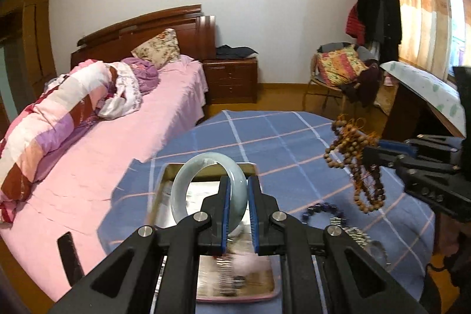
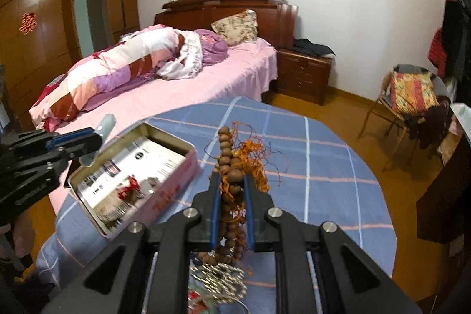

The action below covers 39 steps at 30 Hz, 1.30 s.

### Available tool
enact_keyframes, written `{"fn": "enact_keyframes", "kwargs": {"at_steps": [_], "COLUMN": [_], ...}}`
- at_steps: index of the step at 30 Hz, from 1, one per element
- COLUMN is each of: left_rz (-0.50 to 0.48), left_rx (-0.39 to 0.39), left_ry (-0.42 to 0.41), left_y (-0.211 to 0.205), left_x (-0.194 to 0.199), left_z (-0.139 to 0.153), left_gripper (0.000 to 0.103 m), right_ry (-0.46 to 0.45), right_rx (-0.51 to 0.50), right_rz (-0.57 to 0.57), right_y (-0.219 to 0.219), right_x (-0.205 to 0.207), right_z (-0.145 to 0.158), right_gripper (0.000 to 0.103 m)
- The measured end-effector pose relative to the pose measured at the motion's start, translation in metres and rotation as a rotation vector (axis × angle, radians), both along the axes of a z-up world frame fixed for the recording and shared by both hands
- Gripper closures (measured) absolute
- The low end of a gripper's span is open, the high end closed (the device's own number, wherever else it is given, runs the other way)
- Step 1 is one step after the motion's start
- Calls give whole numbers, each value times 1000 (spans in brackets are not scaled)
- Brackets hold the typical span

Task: Organize jewelry
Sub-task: 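Carry the bangle and prayer beads over the tin and release both grippers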

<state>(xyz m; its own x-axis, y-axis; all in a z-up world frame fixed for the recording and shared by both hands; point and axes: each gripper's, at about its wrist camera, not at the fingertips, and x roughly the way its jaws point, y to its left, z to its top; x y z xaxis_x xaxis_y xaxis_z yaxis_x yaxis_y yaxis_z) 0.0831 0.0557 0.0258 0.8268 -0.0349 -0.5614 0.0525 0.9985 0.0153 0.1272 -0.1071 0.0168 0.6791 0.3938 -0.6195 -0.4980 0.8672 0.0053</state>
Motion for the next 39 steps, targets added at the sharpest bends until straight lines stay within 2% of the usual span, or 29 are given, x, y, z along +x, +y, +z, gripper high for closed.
{"fn": "enact_keyframes", "kwargs": {"at_steps": [9,17,22,39], "left_rz": [61,67,64,69], "left_rx": [24,19,24,43], "left_ry": [5,26,39,88], "left_y": [37,47,46,47], "left_x": [15,27,32,51], "left_z": [-7,-20,-26,-42], "left_gripper": [92,92,92,92], "right_ry": [-31,0,26,107], "right_rx": [-3,-16,-24,-1], "right_rz": [90,134,138,105], "right_y": [51,92,105,111], "right_x": [1,15,22,40], "right_z": [18,6,-8,-36], "right_gripper": [86,86,86,86]}}
